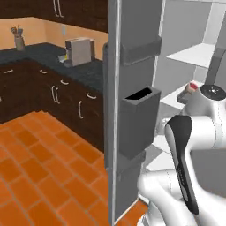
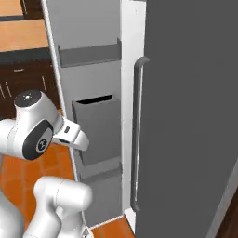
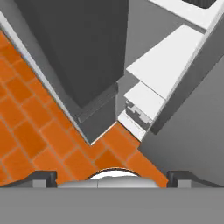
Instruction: Take the meat container that has the steak and place it on the second highest rack of the freezer. Then take the vegetable container that has the squash and lemon and place it on the highest rack of the freezer.
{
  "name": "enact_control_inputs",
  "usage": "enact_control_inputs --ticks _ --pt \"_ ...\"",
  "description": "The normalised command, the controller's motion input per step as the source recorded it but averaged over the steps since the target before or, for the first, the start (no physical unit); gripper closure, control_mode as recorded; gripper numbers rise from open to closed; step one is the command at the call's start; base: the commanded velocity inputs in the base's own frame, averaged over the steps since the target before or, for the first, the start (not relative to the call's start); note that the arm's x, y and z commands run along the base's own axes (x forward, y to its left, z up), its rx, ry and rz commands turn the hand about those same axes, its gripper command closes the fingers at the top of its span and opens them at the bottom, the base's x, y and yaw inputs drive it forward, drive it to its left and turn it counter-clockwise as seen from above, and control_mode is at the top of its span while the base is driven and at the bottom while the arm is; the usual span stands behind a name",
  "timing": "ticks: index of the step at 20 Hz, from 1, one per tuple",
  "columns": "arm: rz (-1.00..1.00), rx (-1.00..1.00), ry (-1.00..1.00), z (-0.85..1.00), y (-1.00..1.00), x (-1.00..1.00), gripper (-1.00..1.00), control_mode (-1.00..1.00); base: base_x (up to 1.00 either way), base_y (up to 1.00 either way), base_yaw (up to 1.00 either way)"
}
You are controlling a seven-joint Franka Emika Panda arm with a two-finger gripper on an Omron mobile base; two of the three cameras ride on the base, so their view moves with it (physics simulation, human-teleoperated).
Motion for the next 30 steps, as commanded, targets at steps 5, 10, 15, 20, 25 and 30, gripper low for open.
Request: enact_control_inputs --ticks 5,10,15,20,25,30 --pt "0.00 0.00 0.00 0.00 0.00 0.00 -1.00 1.00 -0.11 0.06 1.00" --pt "0.00 0.00 0.00 0.00 0.00 0.00 -1.00 1.00 -0.04 0.29 0.97" --pt "0.00 0.00 0.00 0.00 0.00 0.00 -1.00 1.00 0.19 0.75 0.34" --pt "0.00 0.00 0.00 0.00 0.00 0.00 -1.00 1.00 0.74 0.47 -0.11" --pt "0.00 0.00 0.00 0.00 0.00 0.00 -1.00 1.00 0.80 0.00 -0.30" --pt "0.00 0.00 0.00 0.00 0.00 0.00 -1.00 1.00 0.91 -0.01 -0.22"
